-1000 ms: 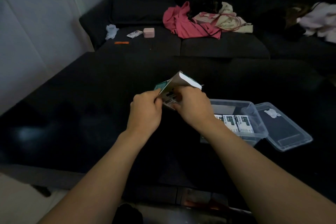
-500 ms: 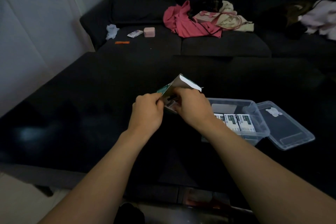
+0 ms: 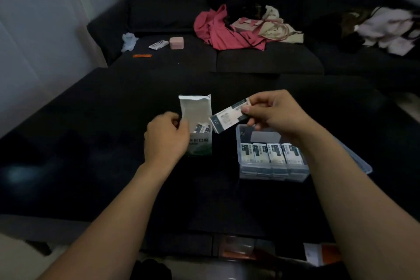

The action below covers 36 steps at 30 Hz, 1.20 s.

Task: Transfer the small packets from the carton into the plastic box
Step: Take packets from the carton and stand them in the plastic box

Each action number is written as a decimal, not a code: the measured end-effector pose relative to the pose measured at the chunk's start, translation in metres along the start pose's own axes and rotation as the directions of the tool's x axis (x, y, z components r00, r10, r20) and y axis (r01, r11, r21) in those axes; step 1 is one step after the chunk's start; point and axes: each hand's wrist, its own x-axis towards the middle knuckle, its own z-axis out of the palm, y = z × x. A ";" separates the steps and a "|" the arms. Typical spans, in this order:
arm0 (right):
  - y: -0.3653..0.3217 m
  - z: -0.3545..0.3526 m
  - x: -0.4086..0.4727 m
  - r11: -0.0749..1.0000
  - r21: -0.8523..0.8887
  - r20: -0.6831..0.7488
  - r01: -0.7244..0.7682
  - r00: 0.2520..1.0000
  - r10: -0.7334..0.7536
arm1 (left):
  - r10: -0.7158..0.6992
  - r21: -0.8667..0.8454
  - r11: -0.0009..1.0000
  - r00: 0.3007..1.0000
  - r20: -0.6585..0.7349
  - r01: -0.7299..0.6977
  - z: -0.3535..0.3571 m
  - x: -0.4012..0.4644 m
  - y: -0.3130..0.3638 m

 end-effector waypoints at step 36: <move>0.034 -0.033 0.012 0.670 -0.735 0.182 -0.107 0.920 0.347 | 0.468 0.094 0.703 0.558 0.686 -0.705 0.047 -0.047 0.045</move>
